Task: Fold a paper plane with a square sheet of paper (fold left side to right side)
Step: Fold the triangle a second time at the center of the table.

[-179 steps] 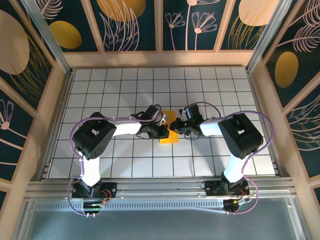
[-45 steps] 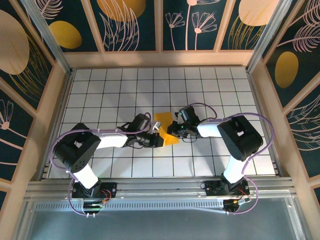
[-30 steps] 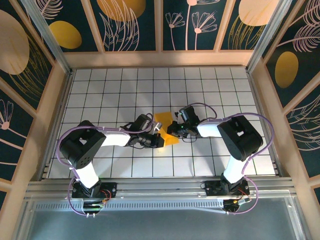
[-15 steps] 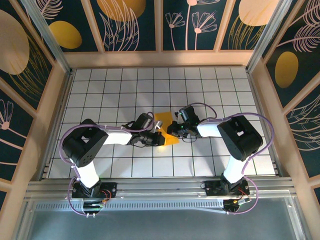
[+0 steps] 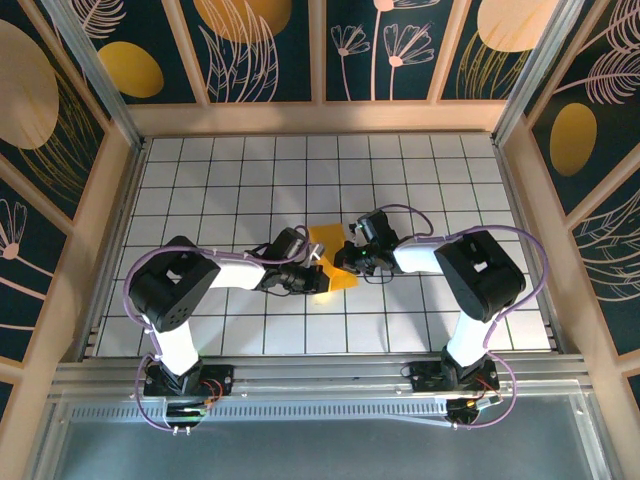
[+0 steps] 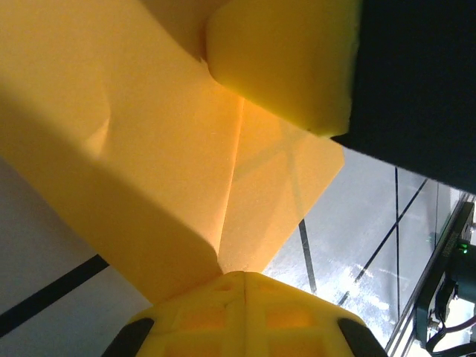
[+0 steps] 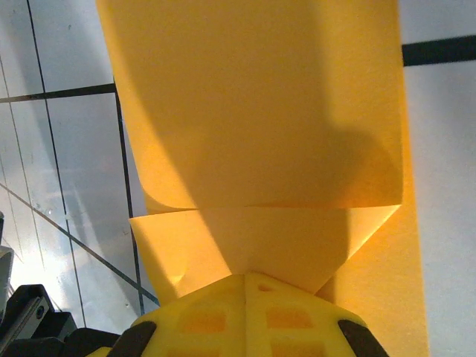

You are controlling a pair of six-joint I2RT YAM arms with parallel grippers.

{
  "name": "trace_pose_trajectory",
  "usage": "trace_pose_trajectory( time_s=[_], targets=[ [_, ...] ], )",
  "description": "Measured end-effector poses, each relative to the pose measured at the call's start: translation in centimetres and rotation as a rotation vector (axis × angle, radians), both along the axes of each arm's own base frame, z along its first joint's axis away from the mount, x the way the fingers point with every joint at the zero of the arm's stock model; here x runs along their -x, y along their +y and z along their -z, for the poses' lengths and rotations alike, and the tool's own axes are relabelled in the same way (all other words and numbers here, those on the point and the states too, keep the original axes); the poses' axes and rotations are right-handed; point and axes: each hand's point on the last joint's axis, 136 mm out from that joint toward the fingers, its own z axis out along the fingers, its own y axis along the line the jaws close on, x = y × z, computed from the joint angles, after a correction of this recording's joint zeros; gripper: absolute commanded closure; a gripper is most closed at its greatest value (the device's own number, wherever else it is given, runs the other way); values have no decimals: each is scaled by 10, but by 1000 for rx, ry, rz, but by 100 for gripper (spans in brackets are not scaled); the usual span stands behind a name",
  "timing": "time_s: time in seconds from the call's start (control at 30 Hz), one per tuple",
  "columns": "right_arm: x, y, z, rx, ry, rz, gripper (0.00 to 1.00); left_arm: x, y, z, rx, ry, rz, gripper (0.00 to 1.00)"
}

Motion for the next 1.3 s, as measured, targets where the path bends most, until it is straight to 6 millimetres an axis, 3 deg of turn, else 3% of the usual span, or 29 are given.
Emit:
trace_pose_trajectory(
  time_s=[0.2, 0.33, 0.7, 0.97, 1.3],
  targets=[
    [-3, 0, -3, 10, -2, 3, 94, 0, 0, 1, -1, 1, 0, 97],
    [-4, -1, -10, 11, -18, 6, 100, 0, 0, 1, -1, 0, -1, 98],
    [5, 11, -18, -8, -29, -26, 100, -1, 1, 1, -9, -3, -6, 99],
    [6, 7, 1, 26, 3, -17, 100, -2, 1, 1, -13, -8, -3, 99],
    [6, 7, 3, 18, -2, -18, 100, -6, -2, -12, 9, -23, -12, 99]
  ],
)
